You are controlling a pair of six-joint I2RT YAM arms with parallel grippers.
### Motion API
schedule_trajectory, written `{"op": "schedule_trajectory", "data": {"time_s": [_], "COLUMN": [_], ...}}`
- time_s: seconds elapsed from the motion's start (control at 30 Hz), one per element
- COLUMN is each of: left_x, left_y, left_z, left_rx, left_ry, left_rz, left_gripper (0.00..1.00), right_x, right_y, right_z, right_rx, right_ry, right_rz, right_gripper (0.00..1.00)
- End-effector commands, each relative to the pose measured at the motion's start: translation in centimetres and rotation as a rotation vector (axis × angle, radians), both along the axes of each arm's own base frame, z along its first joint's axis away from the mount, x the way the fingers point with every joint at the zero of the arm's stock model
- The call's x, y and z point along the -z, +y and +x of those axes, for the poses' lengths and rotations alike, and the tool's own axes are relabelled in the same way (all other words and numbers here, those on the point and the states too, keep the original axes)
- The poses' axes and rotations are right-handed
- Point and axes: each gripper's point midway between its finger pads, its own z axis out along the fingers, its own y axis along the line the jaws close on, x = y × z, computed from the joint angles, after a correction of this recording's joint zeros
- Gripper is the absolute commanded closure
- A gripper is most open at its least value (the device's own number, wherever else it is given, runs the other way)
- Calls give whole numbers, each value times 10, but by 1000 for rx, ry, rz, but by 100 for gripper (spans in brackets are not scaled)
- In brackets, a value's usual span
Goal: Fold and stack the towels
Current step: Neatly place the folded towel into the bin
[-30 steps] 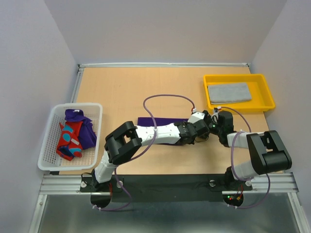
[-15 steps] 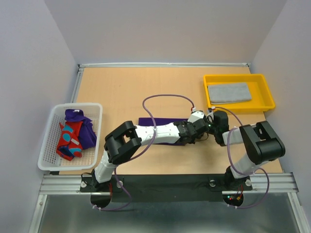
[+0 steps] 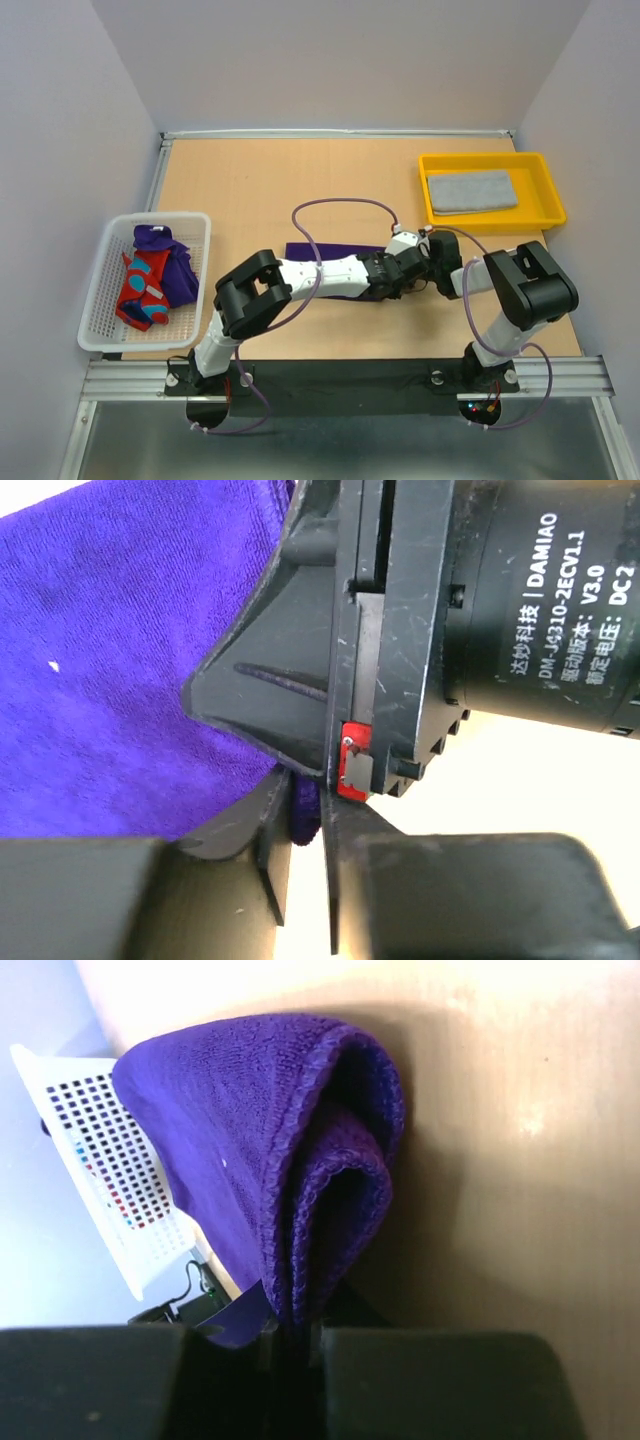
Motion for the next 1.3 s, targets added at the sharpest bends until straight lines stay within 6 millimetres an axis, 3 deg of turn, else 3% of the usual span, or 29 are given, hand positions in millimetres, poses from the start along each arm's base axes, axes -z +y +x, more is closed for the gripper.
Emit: {"op": "schedule_trajectory", "data": {"time_s": [0.0, 0.03, 0.1, 0.13, 0.2, 0.23, 0.27, 0.3, 0.33, 0.37, 0.4, 0.47, 0.5, 0.53, 0.57, 0.6, 0.63, 0.67, 0.7, 0.77, 0.83, 0.87, 0.9, 0.97, 1.0, 1.1, 1.27], "left_x": [-36, -40, -41, -52, -53, -69, -64, -82, -76, -90, -98, -106, -99, -116, -113, -119, -130, -134, -144, -154, -155, -156, -147, -135, -119, -105, -94], "left_y": [0, 1, 7, 7, 19, 24, 36, 46, 59, 63, 81, 112, 132, 149, 182, 198, 218, 244, 258, 272, 287, 290, 295, 298, 301, 306, 319], "left_z": [3, 4, 1, -1, -4, -3, -7, -2, -4, 1, 2, 21, 25, 32, 51, 59, 68, 80, 86, 93, 99, 104, 107, 109, 109, 112, 118], "left_rx": [-25, -27, -23, -16, -19, -24, -25, -43, -44, -50, -64, -112, -113, -131, -181, -206, -242, -297, -305, -325, -357, -365, -380, -385, -389, -392, -432], "left_ry": [-38, -42, -38, -36, -26, -38, -25, -39, -26, -41, -52, -67, -75, -108, -132, -154, -192, -208, -240, -275, -302, -327, -328, -311, -286, -268, -267], "left_rz": [-93, -103, -109, -139, -142, -179, -172, -212, -202, -233, -252, -264, -229, -258, -210, -199, -201, -178, -170, -178, -177, -186, -182, -179, -157, -127, -73], "left_gripper": [55, 45, 37, 29, 23, 20, 15, 14, 12, 12, 11, 9, 8, 8, 6, 6, 5, 4, 4, 4, 4, 4, 4, 4, 4, 4, 4], "right_x": [32, 30, 31, 28, 30, 29, 29, 28, 32, 31, 21, 19, 6, 0, 1, -2, -18, -18, -33, -44, -50, -67, -66, -84, -89, -107, -115], "right_y": [-16, -17, -18, -18, -21, -22, -26, -28, -35, -38, -41, -53, -54, -60, -69, -73, -77, -86, -92, -101, -117, -120, -129, -141, -148, -166, -212], "right_z": [-18, -14, -10, -5, 0, 5, 12, 18, 18, 25, 41, 49, 68, 78, 81, 87, 107, 110, 129, 143, 156, 172, 176, 194, 200, 218, 232], "right_rx": [-28, -34, -69, -76, -104, -111, -125, -134, -142, -149, -167, -182, -203, -204, -233, -240, -222, -223, -218, -206, -191, -171, -179, -170, -198, -225, -209], "right_ry": [85, 82, 55, 54, 36, 24, 11, 0, 19, 1, -39, -31, -96, -113, -110, -121, -166, -148, -200, -227, -237, -275, -265, -301, -330, -389, -375], "right_rz": [-162, -181, -206, -217, -252, -268, -310, -334, -381, -415, -454, -528, -559, -585, -637, -659, -679, -721, -749, -791, -845, -852, -866, -917, -966, -1055, -1174], "right_gripper": [100, 99, 100, 100, 100, 99, 100, 100, 99, 99, 99, 99, 99, 100, 100, 99, 100, 100, 99, 99, 100, 99, 99, 99, 100, 99, 100]}}
